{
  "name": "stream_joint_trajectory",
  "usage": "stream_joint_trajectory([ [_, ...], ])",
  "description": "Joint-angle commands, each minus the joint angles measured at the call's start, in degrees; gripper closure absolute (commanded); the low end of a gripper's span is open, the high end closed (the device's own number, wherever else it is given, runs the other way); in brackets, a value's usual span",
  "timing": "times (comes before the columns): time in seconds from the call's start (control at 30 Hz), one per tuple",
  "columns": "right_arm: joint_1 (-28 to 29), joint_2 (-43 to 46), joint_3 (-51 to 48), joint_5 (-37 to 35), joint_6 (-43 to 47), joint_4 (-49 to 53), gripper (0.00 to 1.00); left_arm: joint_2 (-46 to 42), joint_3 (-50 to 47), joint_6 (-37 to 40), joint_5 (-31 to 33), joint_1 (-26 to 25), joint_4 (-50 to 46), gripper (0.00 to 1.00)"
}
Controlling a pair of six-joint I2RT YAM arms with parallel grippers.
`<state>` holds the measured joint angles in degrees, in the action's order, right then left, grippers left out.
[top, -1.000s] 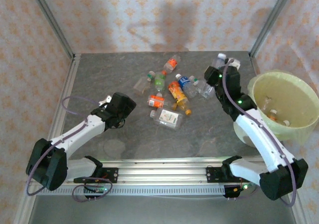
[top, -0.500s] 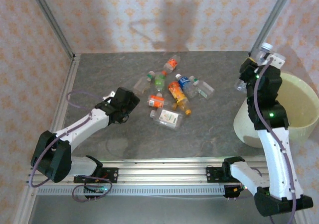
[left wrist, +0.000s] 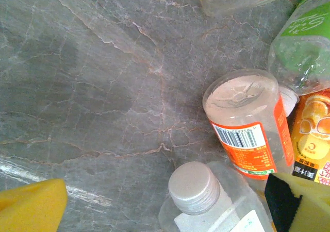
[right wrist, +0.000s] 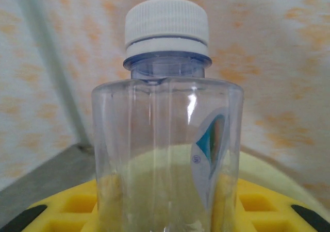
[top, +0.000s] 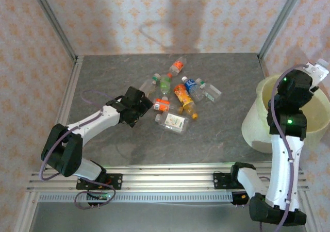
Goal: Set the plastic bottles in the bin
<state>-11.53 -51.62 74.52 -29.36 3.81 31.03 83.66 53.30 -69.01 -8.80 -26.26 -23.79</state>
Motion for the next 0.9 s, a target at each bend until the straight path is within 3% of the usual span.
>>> stream_joint_trajectory([
  [0.0,-2.7,0.42,-2.86,-8.96,4.05,0.53,0.67,-0.83,-0.9,-0.96,0.83,-0.63,1.21,0.0],
  [0.2,-3.52,1.93,-10.24,-16.34,4.01,-3.37,0.65,-1.17,0.06,-1.01,3.61,-0.96,0.79,0.0],
  [0.3,-4.01,2.94,-13.13,-16.17,2.78,-4.11,0.64,-1.38,0.85,-0.12,4.33,-1.1,-0.66,0.0],
  [0.63,-4.63,2.19,-17.08,-24.98,-6.32,-6.4,0.25,-1.91,1.09,-0.27,6.8,-1.57,-0.41,0.0],
  [0.87,-4.56,5.37,-15.37,-18.8,-18.17,-0.07,0.05,-2.27,0.47,-3.43,8.94,-1.6,4.11,0.0],
])
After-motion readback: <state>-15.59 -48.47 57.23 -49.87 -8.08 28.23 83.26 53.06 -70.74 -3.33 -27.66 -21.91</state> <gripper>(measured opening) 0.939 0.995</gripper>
